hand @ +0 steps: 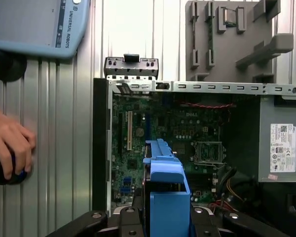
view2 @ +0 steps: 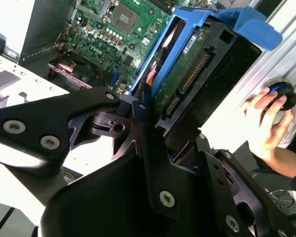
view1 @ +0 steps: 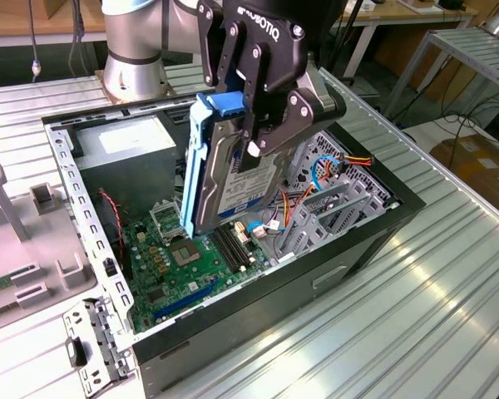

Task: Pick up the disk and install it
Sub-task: 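Pick up the disk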

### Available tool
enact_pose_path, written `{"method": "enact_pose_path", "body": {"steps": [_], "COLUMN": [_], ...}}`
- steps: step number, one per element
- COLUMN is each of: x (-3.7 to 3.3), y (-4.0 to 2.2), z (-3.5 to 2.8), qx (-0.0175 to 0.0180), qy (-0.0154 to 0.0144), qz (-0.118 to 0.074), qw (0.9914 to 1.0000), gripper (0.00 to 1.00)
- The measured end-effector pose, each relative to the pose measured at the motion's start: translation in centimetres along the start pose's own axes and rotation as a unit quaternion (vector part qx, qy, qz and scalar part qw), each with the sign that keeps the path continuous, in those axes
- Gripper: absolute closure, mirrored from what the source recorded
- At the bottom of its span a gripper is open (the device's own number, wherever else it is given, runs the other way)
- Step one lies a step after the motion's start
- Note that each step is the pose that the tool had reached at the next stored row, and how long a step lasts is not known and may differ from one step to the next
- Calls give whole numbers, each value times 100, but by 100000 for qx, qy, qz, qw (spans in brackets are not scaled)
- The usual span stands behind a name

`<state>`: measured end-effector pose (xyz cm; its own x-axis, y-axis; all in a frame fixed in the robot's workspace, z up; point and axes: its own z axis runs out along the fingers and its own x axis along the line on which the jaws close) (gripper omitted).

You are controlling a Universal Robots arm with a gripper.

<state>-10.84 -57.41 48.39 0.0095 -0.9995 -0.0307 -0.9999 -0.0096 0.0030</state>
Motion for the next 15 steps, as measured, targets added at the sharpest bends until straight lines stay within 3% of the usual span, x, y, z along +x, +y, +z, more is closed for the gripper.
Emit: {"method": "enact_pose_path", "body": {"steps": [7, 10, 15], "x": [37, 86, 131], "y": [-113, -182, -202], "z": [2, 3, 20], "qx": [-47, -91, -67], "qy": [-1, -2, -173], "qz": [-3, -1, 999], "qw": [100000, 100000, 99995], "gripper": [64, 64, 64]}}
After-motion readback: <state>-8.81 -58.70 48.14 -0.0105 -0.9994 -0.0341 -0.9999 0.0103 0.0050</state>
